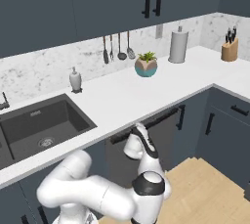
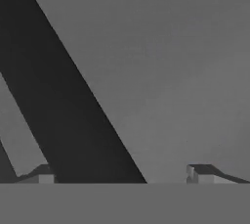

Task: Pick up the cup and bowl from the counter, place them in the dishwasher, and close the dishwasher door.

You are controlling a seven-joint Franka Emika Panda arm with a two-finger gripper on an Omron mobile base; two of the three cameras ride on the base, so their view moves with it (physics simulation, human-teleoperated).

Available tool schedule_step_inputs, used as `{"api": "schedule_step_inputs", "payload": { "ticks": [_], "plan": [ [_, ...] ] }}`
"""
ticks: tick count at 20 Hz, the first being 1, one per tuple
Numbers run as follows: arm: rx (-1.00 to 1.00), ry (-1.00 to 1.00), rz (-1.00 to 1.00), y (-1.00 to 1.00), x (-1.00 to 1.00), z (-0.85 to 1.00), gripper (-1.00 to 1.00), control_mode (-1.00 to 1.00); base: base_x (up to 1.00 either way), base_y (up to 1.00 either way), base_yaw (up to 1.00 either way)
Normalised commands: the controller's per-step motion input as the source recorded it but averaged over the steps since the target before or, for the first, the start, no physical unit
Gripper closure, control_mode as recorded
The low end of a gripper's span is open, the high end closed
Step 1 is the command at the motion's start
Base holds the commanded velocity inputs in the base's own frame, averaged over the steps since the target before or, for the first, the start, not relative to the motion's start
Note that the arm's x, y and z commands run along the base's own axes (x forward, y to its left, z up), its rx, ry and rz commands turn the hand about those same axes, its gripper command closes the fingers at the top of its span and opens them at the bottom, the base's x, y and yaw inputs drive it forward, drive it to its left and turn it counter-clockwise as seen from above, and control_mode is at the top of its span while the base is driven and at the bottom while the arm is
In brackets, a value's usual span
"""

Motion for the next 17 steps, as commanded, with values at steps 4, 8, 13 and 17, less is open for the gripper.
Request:
{"api": "schedule_step_inputs", "payload": {
  "ticks": [4, 8, 13, 17],
  "plan": [
    [0.28, -0.01, 0.47, 0.72, 0.59, -0.27, -1.0, -1.0, 0.0, 0.0, 0.0],
    [0.26, 0.0, 0.32, 0.68, 0.43, -0.3, -1.0, -1.0, 0.0, 0.0, 0.0],
    [0.39, -0.01, 0.22, 0.58, 0.36, -0.54, -1.0, -1.0, 0.0, 0.0, 0.0],
    [0.54, -0.23, 0.14, 0.47, 0.18, -1.0, -1.0, -1.0, 0.0, 0.0, 0.0]
  ]
}}
